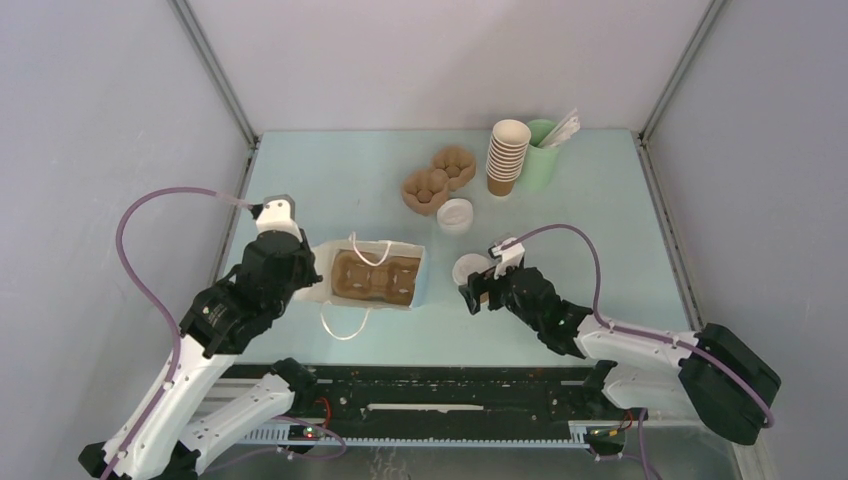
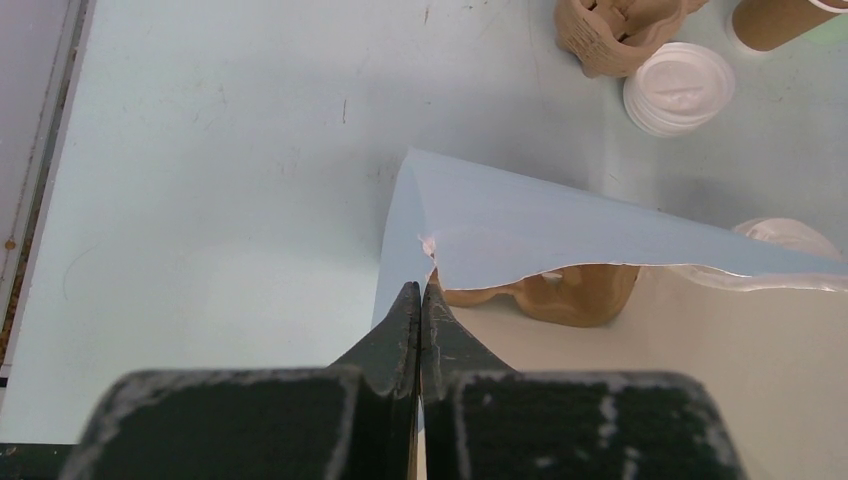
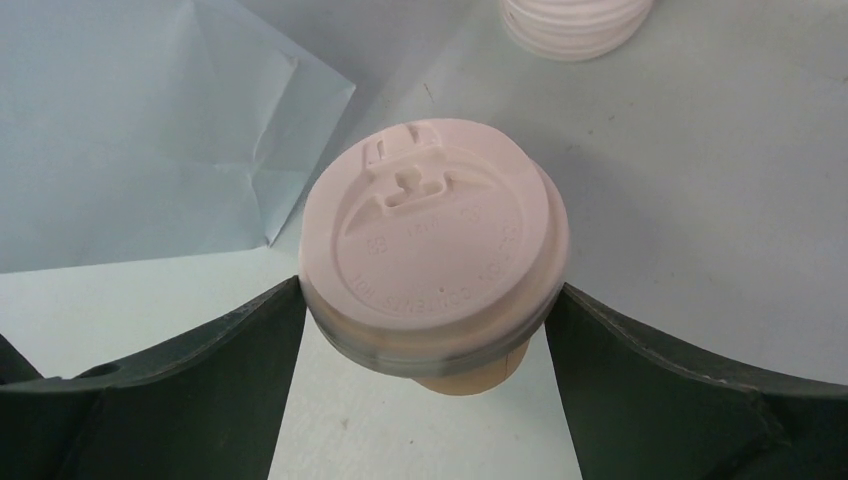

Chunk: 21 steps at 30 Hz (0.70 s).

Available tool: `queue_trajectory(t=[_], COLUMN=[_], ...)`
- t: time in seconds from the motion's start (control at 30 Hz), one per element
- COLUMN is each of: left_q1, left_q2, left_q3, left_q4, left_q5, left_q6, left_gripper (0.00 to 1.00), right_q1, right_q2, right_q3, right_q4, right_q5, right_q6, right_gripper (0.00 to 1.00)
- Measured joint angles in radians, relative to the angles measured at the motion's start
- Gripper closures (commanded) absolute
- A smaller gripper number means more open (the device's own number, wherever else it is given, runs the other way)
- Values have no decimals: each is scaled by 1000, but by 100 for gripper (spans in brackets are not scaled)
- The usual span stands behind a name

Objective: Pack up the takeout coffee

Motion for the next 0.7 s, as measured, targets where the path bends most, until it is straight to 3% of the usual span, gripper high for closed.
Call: queue_trajectory(t=[0.17,0.33,0.57,0.7], left_q1=[0,0,0,0], left_q2=[2,4,3,3], left_q3=[0,0,0,0], left_q4=[6,10,14,16], left_q5=[7,11,18,21], left_q6=[3,8,13,18], left_gripper=[100,100,100,100], right_q1=[7,6,12,8], right_q2=[-46,-103,-109,-13], right_q3=[3,80,354,609], right_q4=[-112,-328,-745,-1016], right_q5=[27,48,29,-15], right_q6=[41,100,201,218], right_gripper=[0,0,0,0])
